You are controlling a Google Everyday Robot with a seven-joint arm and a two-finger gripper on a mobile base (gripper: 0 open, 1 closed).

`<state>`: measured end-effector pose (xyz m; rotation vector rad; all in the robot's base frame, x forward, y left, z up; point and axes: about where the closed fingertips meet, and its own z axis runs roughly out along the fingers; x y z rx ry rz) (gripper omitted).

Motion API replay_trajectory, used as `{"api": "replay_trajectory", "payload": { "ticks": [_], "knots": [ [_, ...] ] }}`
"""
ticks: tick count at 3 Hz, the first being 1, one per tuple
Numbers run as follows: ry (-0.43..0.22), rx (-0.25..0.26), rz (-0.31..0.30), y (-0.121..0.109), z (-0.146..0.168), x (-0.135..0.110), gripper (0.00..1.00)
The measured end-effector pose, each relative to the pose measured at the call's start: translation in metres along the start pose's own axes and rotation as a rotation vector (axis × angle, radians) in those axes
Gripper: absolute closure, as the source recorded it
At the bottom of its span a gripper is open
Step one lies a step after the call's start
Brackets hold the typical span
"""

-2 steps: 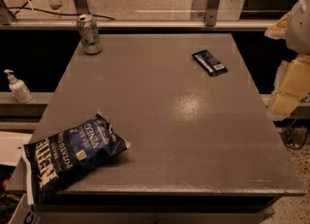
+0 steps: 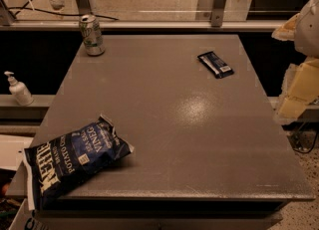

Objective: Move rxbar blueberry near blue chip bag

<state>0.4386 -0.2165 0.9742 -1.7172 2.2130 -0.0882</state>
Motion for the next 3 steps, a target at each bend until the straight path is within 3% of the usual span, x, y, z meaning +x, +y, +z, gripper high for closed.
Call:
{"api": "replay_trajectory", "payload": {
  "ticks": [1,3],
  "knots": [
    [-0.069,-0.004,-0.020,0.005,0.031,0.001,0.00],
    [-0.233,0.137,0.124,-0.072,0.095,-0.013,0.00]
  ]
}}
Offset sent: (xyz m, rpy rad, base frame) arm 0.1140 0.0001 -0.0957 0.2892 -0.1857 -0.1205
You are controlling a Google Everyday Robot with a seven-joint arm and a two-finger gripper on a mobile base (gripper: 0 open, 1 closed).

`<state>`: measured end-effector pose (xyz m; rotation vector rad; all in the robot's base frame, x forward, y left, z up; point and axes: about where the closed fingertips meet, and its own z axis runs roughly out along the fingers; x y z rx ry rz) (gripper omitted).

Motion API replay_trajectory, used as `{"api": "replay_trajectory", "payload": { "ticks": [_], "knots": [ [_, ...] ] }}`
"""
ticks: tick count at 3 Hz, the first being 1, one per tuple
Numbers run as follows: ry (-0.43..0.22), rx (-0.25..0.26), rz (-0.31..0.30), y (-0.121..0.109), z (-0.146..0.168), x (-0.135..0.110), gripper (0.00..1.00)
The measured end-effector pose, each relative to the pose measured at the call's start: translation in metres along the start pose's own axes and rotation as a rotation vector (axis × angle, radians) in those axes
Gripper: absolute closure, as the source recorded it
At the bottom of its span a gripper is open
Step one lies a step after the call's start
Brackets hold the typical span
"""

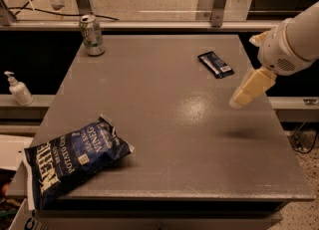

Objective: Move rxbar blueberry near blue chip bag

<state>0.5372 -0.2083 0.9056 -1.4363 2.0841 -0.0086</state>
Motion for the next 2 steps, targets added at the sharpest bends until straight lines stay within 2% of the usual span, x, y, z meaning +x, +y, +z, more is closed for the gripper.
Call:
{"api": "replay_trajectory", "payload": {
  "ticks": [1,2],
  "knots": [
    [-0.004,0.098,0.078,-0.0426,0.0200,-0.0118,0.00],
    [-0.002,0.103,0.109,-0.0433,0.0215,-0.0129,0.00]
  ]
}}
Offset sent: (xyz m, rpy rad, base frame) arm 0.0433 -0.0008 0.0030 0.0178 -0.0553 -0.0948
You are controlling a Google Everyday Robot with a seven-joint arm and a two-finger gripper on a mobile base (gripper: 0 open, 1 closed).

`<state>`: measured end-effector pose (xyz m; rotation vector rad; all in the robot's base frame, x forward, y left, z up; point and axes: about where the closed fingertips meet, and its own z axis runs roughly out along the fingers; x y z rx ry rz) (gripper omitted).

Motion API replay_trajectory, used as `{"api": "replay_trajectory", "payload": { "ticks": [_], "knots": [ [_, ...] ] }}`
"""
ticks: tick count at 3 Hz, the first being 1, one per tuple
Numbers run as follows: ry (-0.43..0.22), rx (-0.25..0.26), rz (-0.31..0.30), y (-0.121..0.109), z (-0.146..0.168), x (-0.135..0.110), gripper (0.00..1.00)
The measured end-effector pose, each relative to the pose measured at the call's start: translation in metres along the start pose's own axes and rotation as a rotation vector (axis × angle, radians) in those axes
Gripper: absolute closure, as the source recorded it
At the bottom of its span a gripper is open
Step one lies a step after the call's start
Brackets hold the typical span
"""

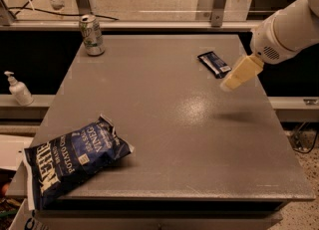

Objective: Move rxbar blueberry near blue chip bag

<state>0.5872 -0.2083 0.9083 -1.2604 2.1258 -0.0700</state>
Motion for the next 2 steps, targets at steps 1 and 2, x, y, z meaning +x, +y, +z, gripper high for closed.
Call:
{"api": "replay_trajectory", "payload": {
  "ticks": [1,2],
  "knots": [
    [0.000,0.000,0.000,0.000,0.000,0.000,0.00],
    [-0.019,-0.010,0.072,-0.012,0.029,0.004,0.00]
  ]
}}
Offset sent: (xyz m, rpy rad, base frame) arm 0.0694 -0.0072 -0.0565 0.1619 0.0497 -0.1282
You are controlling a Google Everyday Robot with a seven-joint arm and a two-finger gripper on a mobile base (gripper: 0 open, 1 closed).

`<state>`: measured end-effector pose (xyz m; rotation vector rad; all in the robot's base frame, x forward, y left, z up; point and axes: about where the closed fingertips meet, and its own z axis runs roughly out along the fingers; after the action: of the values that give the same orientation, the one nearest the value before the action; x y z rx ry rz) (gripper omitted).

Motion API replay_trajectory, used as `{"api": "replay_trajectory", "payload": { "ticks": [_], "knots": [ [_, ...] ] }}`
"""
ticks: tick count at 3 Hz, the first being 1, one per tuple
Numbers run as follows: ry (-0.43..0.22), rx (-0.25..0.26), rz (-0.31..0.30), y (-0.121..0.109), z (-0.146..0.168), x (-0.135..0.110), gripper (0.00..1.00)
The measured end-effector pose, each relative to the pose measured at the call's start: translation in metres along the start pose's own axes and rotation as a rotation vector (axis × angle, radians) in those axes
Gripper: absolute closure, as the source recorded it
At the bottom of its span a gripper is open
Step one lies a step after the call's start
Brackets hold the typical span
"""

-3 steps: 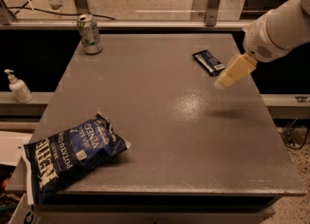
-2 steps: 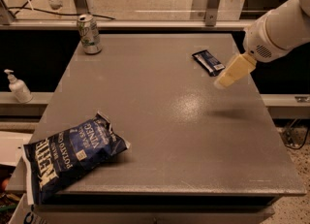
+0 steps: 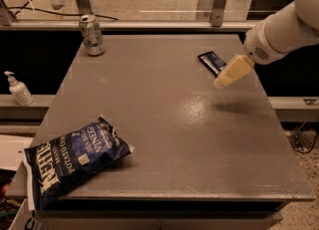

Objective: Move rxbar blueberry near blue chip bag

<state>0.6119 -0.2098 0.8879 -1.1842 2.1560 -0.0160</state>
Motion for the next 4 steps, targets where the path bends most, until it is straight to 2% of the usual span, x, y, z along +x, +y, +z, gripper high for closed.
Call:
{"api": "replay_trajectory", "payload": {
  "ticks": [2,4],
  "knots": [
    [-0.033,-0.019,0.229,-0.026,0.064,0.003,0.00],
    [-0.069,-0.061,0.384,-0.034,0.098,0.000,0.00]
  ]
}}
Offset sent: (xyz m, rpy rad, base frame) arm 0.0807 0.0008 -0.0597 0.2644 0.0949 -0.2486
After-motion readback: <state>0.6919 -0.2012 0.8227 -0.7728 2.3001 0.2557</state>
